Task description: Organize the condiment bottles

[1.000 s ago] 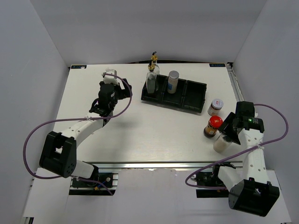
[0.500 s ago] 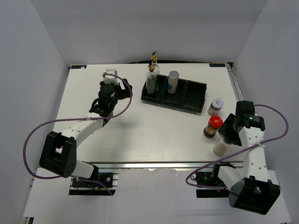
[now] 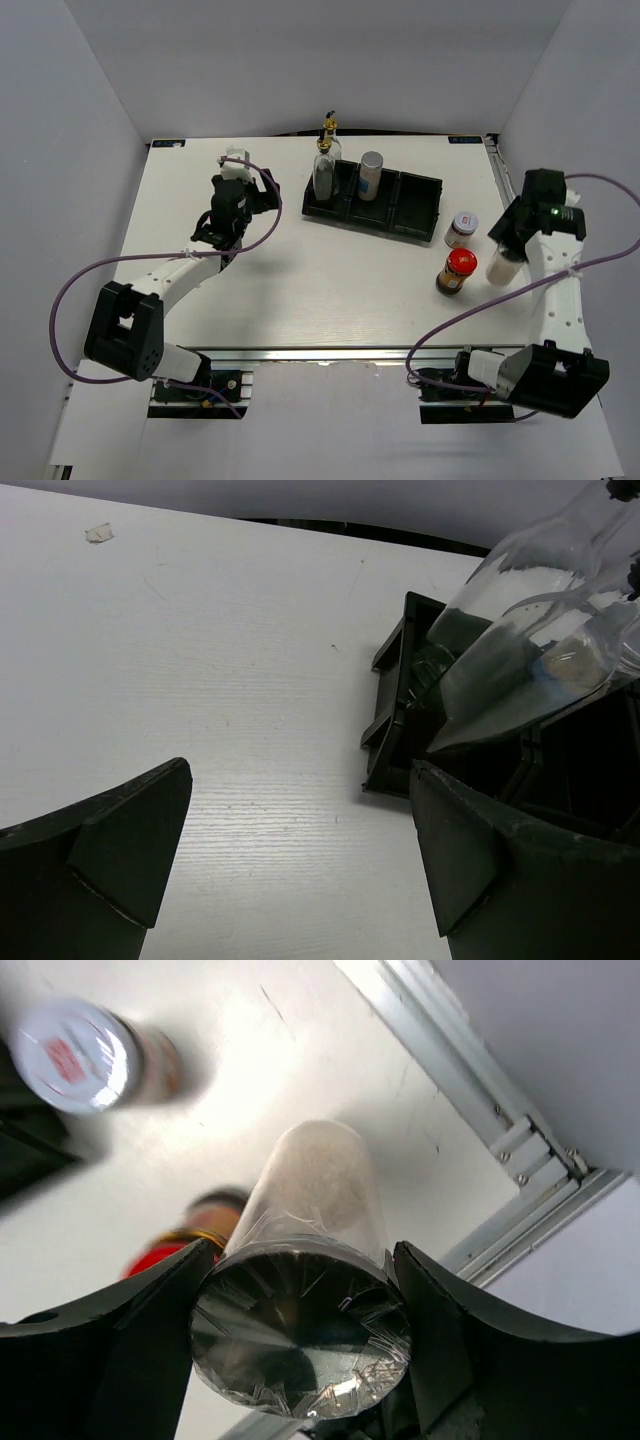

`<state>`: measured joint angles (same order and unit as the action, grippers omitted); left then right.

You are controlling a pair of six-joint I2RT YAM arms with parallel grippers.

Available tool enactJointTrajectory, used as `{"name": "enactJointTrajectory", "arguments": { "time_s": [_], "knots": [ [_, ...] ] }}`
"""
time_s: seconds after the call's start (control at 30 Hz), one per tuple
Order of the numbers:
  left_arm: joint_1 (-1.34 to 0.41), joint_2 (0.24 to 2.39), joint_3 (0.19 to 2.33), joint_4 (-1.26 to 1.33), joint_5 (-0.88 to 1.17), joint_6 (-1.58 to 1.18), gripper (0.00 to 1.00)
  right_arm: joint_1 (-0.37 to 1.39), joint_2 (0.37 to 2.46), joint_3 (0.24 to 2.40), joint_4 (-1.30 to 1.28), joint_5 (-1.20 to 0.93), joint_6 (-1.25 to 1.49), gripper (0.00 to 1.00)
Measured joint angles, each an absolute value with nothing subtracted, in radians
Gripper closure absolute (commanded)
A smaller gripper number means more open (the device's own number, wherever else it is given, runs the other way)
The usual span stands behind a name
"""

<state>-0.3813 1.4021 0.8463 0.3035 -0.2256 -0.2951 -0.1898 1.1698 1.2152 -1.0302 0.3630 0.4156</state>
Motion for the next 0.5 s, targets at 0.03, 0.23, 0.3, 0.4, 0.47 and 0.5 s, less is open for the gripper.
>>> {"name": "enactJointTrajectory", "arguments": {
  "time_s": [0.03, 0.23, 0.3, 0.4, 0.47, 0.5],
  "knots": [
    [-0.381, 1.402, 0.846, 0.299, -0.231, -0.292, 0.02, -0.191, 1.191, 1.26, -1.026, 0.367, 0.414, 1.0],
    [-0.381, 1.385, 0.845, 0.287, -0.264, -0.272, 0.02, -0.196, 1.306, 1.54, -0.899, 0.324, 0.365, 1.0],
    [-0.381, 1.376, 0.845, 0.288, -0.268, -0.27, 0.02, -0.179, 1.346, 1.628, -0.857, 0.291, 0.334, 1.0],
    [-0.381, 1.37, 0.845, 0.288, -0.274, -0.267, 0.02, -0.092, 1.47, 1.825, -0.833, 0.286, 0.277, 1.0],
    [-0.381, 1.37, 0.845, 0.286, -0.278, -0.263, 0.02, -0.002, 1.579, 1.968, -0.807, 0.281, 0.232, 1.0],
    [-0.381, 1.369, 0.845, 0.283, -0.279, -0.262, 0.02, 0.048, 1.637, 2.032, -0.796, 0.27, 0.216, 1.0]
  ]
}}
